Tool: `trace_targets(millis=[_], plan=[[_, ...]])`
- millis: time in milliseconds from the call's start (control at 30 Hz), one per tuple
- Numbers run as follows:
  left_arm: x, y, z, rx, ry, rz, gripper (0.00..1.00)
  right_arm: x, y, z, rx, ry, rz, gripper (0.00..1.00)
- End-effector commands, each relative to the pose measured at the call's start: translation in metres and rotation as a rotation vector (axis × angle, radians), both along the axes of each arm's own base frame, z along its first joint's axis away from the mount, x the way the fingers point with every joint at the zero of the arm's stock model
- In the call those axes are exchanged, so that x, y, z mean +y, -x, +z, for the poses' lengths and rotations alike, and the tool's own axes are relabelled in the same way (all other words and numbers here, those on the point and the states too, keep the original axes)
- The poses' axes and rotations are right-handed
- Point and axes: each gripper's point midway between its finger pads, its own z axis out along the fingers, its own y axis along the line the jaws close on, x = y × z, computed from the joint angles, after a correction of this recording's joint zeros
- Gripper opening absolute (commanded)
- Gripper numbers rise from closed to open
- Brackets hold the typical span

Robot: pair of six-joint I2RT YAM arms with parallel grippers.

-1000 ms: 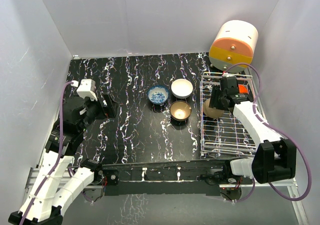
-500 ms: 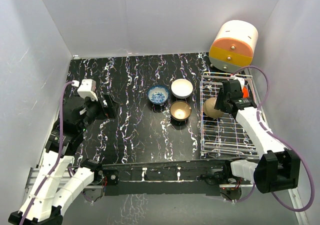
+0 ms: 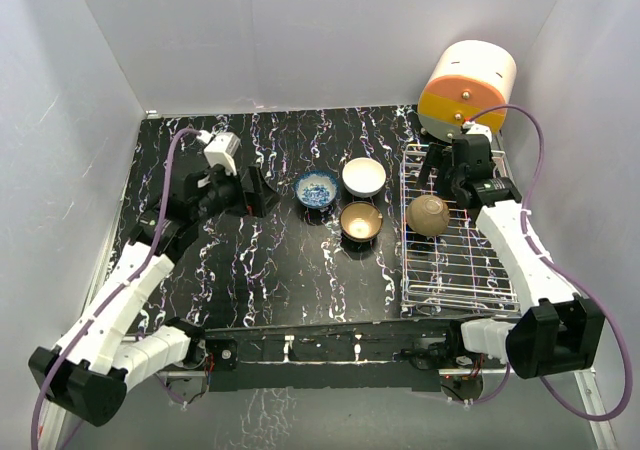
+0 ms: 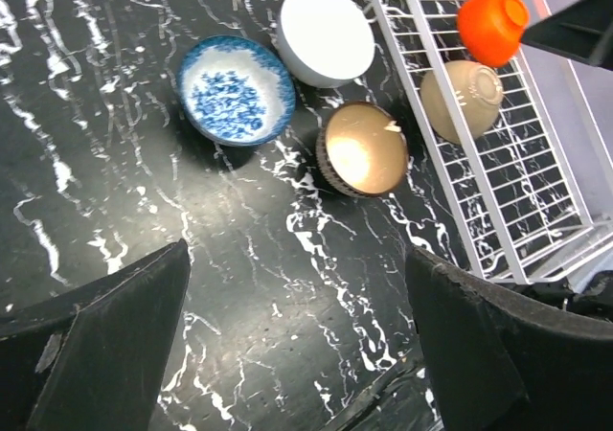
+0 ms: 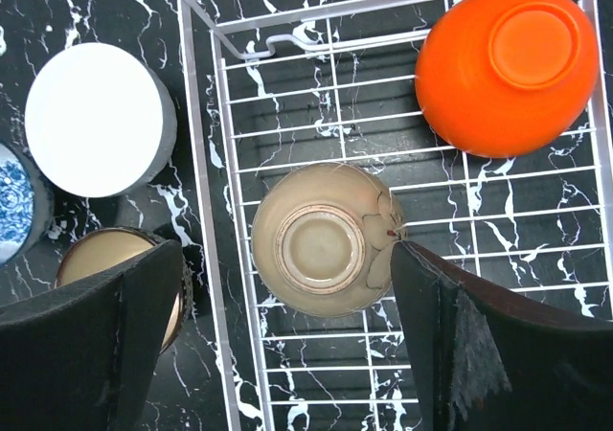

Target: Load the bowls into the dish rack

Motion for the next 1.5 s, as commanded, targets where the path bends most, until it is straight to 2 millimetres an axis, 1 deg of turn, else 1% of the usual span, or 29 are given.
trace_targets(millis=[0,67,133,367,500,600,700,800,933,1100,1333,1467], plan=[[-0.028,-0.006,0.039,-0.086,0.063,-0.074,0.91,0.001,-0.018,0.005,-0.033,0.010,0.030,0.94],[-0.029,-0.007,0.035,-0.076,0.048,-0.063,0.91,-0.001,-0.020,-0.010,0.001,0.020,0.033,0.94],[-0.026,-0.005,0.028,-0.065,0.044,-0.049,0.91,-0.003,-0.024,-0.019,0.015,0.025,0.030,0.94],[-0.009,0.011,0.015,-0.048,0.005,-0.014,0.91,-0.005,-0.046,-0.037,0.014,0.035,0.032,0.94],[-0.001,0.018,0.012,-0.049,-0.010,0.005,0.91,-0.006,-0.053,-0.061,0.078,0.054,0.040,0.94],[0.003,0.022,0.008,-0.048,-0.020,0.014,0.92,-0.006,-0.052,-0.082,0.133,0.062,0.048,0.94],[0.007,0.024,0.003,-0.041,-0.037,0.020,0.92,-0.007,-0.047,-0.097,0.172,0.064,0.049,0.94],[0.008,0.025,0.000,-0.038,-0.047,0.020,0.92,-0.008,-0.040,-0.103,0.181,0.068,0.044,0.94],[0.008,0.026,-0.002,-0.038,-0.046,0.017,0.92,-0.011,-0.028,-0.105,0.200,0.073,0.036,0.93],[0.009,0.027,-0.006,-0.037,-0.052,0.015,0.92,-0.004,-0.009,-0.104,0.209,0.026,0.051,0.93],[0.014,0.036,-0.020,-0.027,-0.072,0.012,0.92,0.001,0.023,-0.110,0.231,-0.018,0.057,0.93],[0.018,0.042,-0.026,-0.020,-0.080,0.013,0.93,0.005,0.035,-0.111,0.241,-0.042,0.065,0.93]])
